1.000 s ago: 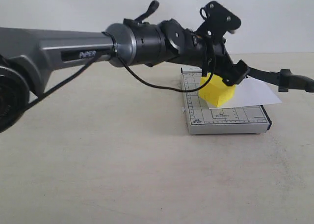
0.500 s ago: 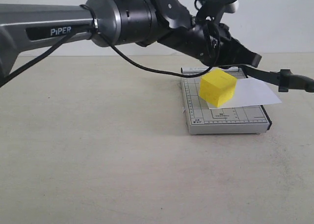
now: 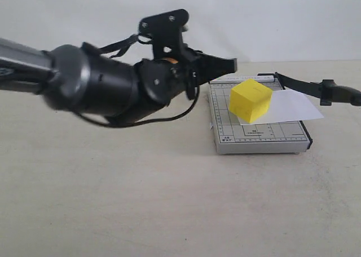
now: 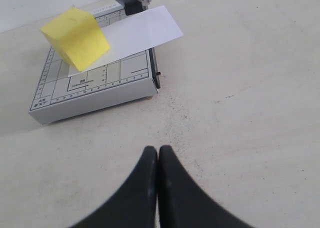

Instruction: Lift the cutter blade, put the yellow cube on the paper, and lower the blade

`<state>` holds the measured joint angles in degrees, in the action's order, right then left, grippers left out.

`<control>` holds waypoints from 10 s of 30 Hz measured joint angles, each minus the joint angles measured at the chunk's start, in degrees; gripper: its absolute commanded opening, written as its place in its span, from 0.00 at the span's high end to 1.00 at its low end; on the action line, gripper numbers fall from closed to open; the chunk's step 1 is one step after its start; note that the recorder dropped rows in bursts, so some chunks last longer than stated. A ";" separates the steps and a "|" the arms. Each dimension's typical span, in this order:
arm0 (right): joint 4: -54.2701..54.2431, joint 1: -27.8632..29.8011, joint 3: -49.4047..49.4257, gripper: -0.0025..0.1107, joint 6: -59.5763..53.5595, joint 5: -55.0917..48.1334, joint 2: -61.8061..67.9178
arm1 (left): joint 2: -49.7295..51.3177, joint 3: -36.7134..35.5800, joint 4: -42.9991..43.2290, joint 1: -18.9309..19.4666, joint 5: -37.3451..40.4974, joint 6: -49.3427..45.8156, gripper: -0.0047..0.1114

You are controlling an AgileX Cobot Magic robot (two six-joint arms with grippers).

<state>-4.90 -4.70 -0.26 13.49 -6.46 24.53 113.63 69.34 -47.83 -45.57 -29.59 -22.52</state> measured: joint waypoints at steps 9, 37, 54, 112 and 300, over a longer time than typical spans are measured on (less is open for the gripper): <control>-0.26 0.00 0.00 0.98 0.00 0.00 0.00 | -25.95 -27.63 34.22 3.40 -7.56 0.95 0.92; -0.39 0.00 0.00 0.98 0.00 0.00 0.00 | -90.75 -42.77 61.05 31.78 43.12 29.07 0.92; -1.99 0.00 -0.49 0.98 0.12 8.33 0.00 | -107.07 -58.92 77.12 31.78 54.34 49.81 0.92; -2.04 0.00 -52.69 0.60 -23.97 -31.36 33.52 | -113.11 -69.15 47.83 31.78 36.88 53.86 0.92; 4.23 8.19 0.33 0.98 -1.26 -13.79 -24.27 | -113.47 -69.15 49.89 44.84 49.08 29.68 0.92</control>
<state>-0.67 3.49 0.06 12.23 -20.25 0.26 0.16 0.19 2.06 -0.73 19.49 7.16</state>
